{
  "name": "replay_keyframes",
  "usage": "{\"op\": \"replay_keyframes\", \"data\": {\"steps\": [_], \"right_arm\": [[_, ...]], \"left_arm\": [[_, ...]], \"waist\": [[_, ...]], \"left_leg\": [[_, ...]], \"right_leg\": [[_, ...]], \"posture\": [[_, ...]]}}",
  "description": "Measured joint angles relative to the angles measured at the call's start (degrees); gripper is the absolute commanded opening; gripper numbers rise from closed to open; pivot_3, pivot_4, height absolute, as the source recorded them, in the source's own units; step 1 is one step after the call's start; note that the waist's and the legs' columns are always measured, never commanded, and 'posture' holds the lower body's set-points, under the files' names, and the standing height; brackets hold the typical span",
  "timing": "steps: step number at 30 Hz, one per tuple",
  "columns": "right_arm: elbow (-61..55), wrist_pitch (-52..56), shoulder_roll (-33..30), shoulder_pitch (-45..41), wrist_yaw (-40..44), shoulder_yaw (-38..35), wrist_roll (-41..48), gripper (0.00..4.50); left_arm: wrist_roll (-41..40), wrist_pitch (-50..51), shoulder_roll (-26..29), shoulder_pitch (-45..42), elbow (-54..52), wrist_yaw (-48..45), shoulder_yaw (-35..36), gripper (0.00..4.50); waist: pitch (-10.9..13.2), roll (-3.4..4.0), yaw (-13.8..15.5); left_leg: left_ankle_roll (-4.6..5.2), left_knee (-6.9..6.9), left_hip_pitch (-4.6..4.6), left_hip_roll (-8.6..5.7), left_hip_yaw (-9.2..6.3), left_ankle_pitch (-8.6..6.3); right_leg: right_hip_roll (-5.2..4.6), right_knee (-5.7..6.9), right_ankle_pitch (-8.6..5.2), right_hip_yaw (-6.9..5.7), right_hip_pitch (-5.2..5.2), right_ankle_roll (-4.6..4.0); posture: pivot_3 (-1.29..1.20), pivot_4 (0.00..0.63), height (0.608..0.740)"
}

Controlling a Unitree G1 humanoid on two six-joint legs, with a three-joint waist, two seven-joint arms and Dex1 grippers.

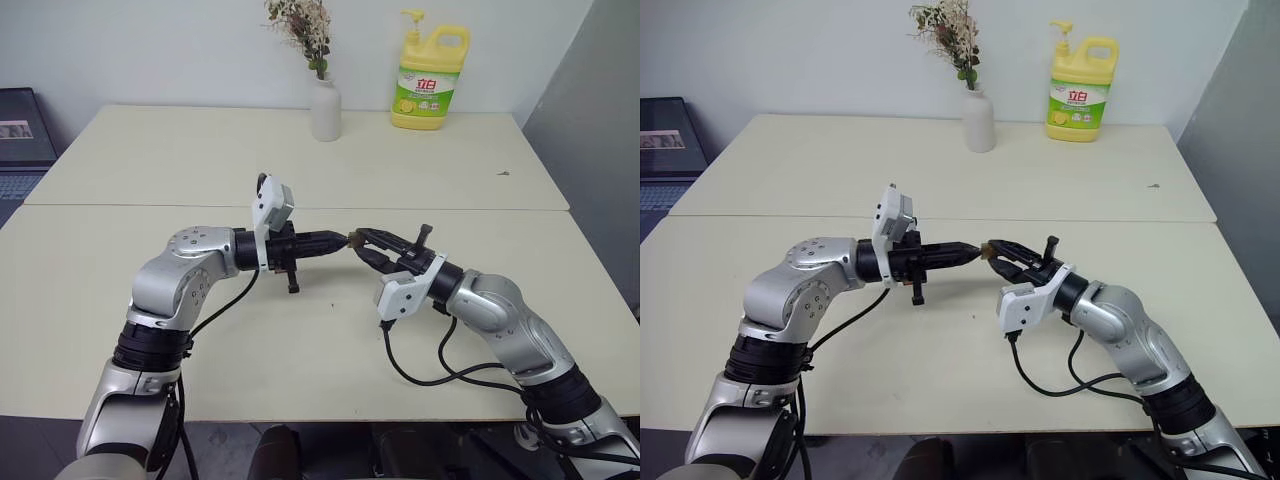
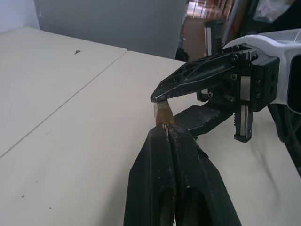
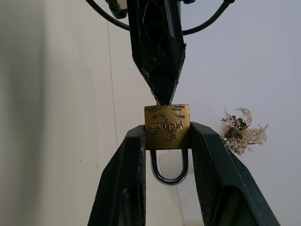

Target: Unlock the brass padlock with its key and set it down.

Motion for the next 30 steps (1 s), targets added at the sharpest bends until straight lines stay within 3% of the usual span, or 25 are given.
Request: {"op": "replay_keyframes", "data": {"steps": [17,30], "right_arm": [[-0.35,0.56,0.59,0.11,1.03,-1.12,1.87,0.93],[-0.25,0.98,1.34,0.14,1.09,-1.57,1.85,0.93]], "left_arm": [[13.22,-25.02,0.02,0.32,1.40,-2.65,-2.41,0.00],[15.66,-33.70,-1.11,0.00,4.14,-2.95,-2.43,0.00]], "waist": [[0.00,0.00,0.11],[0.00,0.00,0.18]], "left_leg": [[0.00,0.00,0.00,0.00,0.02,0.00],[0.01,0.00,0.00,0.00,0.02,0.00]], "right_leg": [[0.00,0.00,0.00,0.01,0.00,0.00],[0.00,0.00,0.00,0.01,0.00,0.00]], "posture": [[0.00,0.150,0.740],[0.00,0.150,0.740]]}}
